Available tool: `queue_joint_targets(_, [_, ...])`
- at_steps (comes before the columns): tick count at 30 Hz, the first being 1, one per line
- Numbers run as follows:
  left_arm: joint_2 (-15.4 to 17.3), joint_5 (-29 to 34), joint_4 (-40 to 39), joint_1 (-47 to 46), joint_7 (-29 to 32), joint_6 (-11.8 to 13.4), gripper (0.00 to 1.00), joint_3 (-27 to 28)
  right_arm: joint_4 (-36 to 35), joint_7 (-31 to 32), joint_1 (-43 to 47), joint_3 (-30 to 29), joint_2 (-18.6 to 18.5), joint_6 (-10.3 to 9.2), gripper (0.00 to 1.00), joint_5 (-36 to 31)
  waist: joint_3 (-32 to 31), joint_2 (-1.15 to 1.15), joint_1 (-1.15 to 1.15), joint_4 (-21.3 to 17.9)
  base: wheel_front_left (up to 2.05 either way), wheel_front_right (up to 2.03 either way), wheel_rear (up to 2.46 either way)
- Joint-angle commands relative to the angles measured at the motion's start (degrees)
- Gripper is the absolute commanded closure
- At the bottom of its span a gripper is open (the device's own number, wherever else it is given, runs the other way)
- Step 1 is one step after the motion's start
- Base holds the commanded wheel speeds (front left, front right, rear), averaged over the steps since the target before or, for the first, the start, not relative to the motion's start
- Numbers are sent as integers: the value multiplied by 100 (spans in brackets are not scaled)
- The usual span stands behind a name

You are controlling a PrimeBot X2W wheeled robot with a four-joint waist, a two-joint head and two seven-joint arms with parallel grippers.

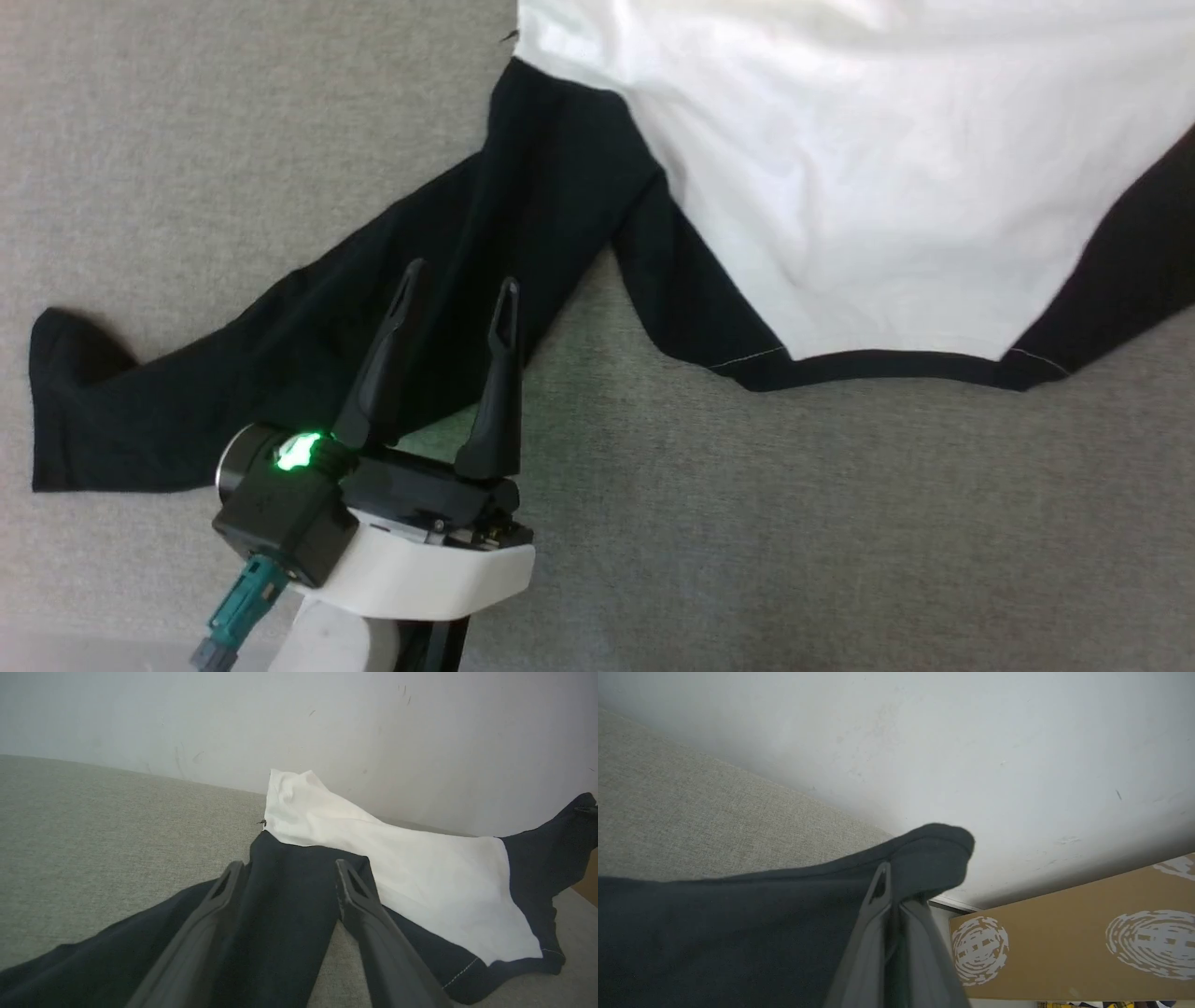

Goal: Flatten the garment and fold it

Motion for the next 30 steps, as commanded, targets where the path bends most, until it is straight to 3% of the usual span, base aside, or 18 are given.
queue_joint_targets(1, [-24,42,40,-107,-22,-46,0,-28,220,-63,-112,44,85,-13,99,-20,102,0,-1,106,0,0,0])
queue_joint_targets(3, [-24,44,78,-143,-5,-63,0,-61,527,-138,-163,94,182,-13,81,-33,98,0,-1,105,0,0,0])
queue_joint_targets(4, [-22,44,96,-159,3,-71,0,-73,670,-174,-180,100,229,-13,65,-33,84,0,-1,98,0,0,0])
queue_joint_targets(5, [-17,43,112,-171,10,-75,0,-79,808,-203,-199,87,279,-13,0,-30,62,0,-1,85,0,0,0])
queue_joint_targets(12, [69,-6,198,-136,72,-97,0,-71,1178,-529,-315,148,581,-13,0,204,-318,0,-1,-85,0,0,0])
queue_joint_targets(18, [134,-108,209,44,93,-90,0,-36,626,-538,-200,176,815,-13,0,751,-798,0,-1,-181,0,0,0])
queue_joint_targets(25, [172,-161,60,213,117,-46,0,-38,-457,1159,966,462,1303,-13,0,1839,-908,0,-1,-181,0,0,0])
queue_joint_targets(30, [138,-149,5,146,122,-55,0,-108,-1000,1873,1637,369,1524,-13,0,1869,-656,0,-1,-9,0,0,0])
